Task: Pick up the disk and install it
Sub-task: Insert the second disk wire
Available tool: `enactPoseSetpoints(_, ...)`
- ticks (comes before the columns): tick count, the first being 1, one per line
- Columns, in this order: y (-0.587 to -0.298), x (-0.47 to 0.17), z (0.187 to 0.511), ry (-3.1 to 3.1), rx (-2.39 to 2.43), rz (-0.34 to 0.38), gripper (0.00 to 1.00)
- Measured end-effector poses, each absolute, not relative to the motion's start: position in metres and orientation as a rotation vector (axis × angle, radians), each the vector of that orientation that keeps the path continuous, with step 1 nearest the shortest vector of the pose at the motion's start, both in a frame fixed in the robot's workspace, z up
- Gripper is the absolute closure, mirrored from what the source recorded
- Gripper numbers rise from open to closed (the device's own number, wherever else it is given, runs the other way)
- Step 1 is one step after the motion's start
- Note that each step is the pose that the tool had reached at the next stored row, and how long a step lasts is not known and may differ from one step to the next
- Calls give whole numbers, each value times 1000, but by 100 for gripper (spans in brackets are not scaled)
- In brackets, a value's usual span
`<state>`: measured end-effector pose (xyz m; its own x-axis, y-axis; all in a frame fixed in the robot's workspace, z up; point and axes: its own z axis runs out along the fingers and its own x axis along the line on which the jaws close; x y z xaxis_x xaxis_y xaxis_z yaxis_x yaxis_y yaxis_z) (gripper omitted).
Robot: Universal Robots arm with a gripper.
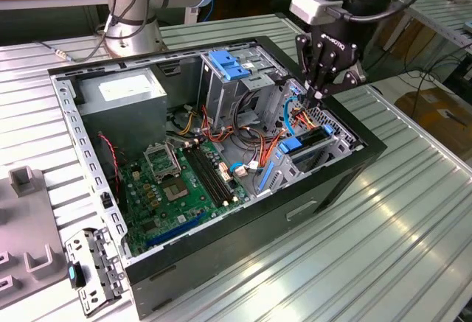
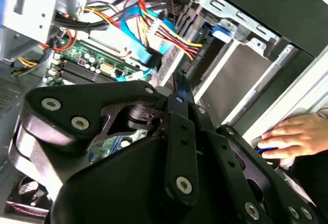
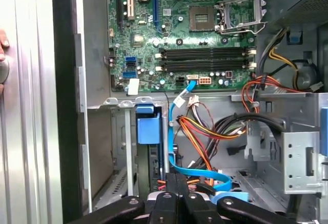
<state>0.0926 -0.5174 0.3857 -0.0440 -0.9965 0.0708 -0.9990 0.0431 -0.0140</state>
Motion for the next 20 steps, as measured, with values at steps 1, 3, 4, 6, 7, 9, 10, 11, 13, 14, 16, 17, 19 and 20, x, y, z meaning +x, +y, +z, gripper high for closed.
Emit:
enactPoseSetpoints(1,-514,93,386,-2236,2141,93,89)
enactPoseSetpoints(3,-507,95,386,-2230,2135,95,89)
enactPoseSetpoints(4,-503,95,386,-2227,2133,95,89)
enactPoseSetpoints(6,-496,96,386,-2222,2129,97,89)
enactPoseSetpoints(7,-493,97,386,-2220,2126,98,89)
enactPoseSetpoints(9,-485,98,386,-2212,2119,101,89)
enactPoseSetpoints(10,-481,99,386,-2205,2113,104,89)
enactPoseSetpoints(11,-477,101,386,-2198,2107,107,89)
enactPoseSetpoints(13,-474,102,386,-2189,2099,110,89)
enactPoseSetpoints(14,-472,102,384,-2186,2096,117,89)
enactPoseSetpoints(16,-472,102,383,-2175,2085,138,89)
enactPoseSetpoints(17,-472,103,383,-2169,2079,151,89)
enactPoseSetpoints(19,-472,103,382,-2155,2064,179,89)
enactPoseSetpoints(20,-471,103,382,-2145,2055,199,83)
